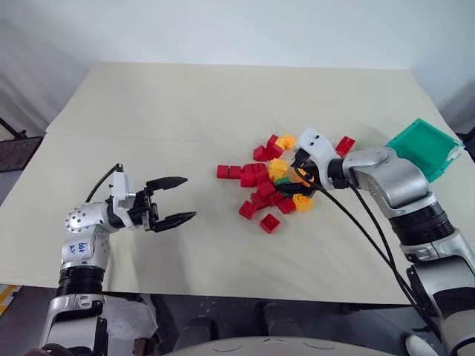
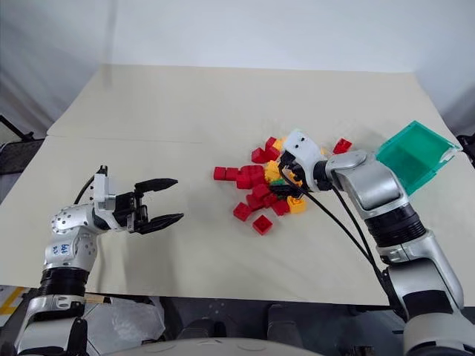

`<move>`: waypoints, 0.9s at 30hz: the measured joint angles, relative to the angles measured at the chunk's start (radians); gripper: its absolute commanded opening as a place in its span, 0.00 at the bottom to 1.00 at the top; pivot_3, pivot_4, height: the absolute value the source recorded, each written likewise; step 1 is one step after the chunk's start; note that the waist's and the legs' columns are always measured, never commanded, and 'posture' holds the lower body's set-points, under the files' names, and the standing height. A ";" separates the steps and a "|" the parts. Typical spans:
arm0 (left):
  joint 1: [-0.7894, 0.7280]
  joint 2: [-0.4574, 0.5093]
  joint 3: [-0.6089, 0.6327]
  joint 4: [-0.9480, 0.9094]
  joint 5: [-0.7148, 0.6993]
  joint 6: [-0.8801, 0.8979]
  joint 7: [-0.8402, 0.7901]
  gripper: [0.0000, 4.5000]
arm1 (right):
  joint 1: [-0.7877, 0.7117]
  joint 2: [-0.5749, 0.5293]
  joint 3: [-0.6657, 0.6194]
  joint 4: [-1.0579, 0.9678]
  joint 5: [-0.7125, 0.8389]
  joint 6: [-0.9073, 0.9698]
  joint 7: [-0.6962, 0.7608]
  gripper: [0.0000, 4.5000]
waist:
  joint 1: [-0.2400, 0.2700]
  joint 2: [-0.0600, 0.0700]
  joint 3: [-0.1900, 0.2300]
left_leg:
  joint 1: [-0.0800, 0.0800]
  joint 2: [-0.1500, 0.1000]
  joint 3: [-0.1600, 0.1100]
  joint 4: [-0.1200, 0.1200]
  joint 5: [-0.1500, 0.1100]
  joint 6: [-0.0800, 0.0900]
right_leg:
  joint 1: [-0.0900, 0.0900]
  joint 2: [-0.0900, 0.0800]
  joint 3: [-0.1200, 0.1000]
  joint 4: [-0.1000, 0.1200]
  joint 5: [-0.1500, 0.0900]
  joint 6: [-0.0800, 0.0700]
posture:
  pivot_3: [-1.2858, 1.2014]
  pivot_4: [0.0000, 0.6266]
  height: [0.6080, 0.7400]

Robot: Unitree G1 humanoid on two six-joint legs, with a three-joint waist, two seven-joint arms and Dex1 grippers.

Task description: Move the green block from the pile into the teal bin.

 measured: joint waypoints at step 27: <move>0.062 -0.007 0.009 -0.096 -0.017 0.002 0.068 1.00 | -0.077 0.022 0.115 -0.043 -0.086 0.288 0.028 0.41 | -0.001 0.001 0.000 | -0.006 0.000 -0.001 0.002 0.001 -0.001 | -0.005 -0.001 -0.005 0.001 0.000 0.000 | 0.52 0.24 1.00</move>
